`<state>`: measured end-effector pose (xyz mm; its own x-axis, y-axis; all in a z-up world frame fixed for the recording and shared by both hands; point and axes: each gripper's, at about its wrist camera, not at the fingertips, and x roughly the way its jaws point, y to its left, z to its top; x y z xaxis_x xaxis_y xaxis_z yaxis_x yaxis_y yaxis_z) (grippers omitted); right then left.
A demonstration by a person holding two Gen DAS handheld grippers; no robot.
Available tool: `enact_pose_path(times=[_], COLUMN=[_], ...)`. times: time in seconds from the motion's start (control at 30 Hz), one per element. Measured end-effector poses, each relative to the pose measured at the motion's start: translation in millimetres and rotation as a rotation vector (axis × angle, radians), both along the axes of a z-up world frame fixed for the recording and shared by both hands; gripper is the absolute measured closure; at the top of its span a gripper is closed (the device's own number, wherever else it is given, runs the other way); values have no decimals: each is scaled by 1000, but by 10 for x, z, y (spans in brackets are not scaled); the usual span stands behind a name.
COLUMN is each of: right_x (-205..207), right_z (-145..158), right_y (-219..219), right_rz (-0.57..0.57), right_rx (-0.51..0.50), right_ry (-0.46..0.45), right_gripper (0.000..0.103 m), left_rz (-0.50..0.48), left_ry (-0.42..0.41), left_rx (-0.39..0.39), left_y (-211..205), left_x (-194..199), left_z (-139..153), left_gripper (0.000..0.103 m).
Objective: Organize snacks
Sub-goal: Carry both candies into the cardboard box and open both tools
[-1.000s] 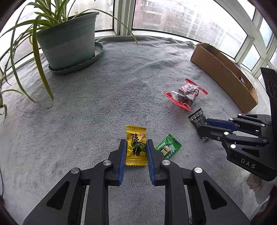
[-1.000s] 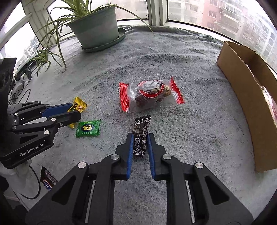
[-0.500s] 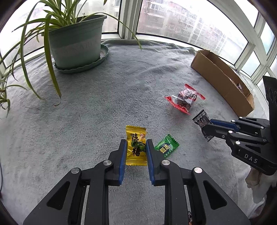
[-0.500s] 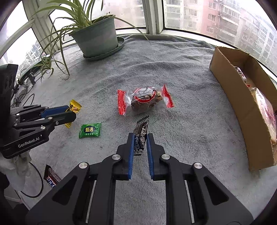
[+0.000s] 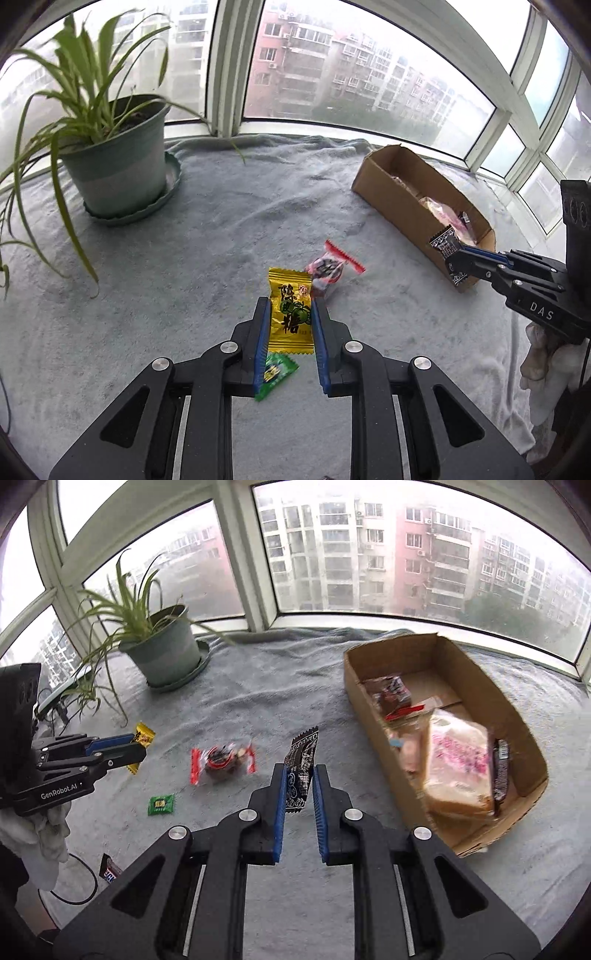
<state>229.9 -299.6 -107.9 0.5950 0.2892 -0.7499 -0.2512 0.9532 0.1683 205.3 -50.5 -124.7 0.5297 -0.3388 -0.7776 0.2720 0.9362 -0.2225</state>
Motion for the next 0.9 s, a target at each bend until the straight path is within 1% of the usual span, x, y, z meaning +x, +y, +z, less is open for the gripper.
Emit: enact_pose_path(times=[0.2, 0.33, 0.43, 0.63, 0.9], right_x=[246, 439, 562, 790, 1070], right_z=[239, 300, 319, 261, 81], right_y=[-502, -753, -887, -1058, -1146], right_rz=[-86, -120, -142, -159, -158], right_rx=[8, 18, 17, 1, -24], right_ry=[-55, -62, -68, -66, -42], right_gripper=[89, 89, 89, 89, 89], left_rz=[-45, -69, -96, -138, -185], left_ry=[-38, -41, -43, -40, -43], left_rx=[-28, -59, -56, -65, -39], left_y=[-336, -568, -755, -1118, -1557], left_x=[264, 476, 568, 708, 901], left_z=[221, 301, 329, 337, 325], left_gripper=[83, 83, 83, 83, 83])
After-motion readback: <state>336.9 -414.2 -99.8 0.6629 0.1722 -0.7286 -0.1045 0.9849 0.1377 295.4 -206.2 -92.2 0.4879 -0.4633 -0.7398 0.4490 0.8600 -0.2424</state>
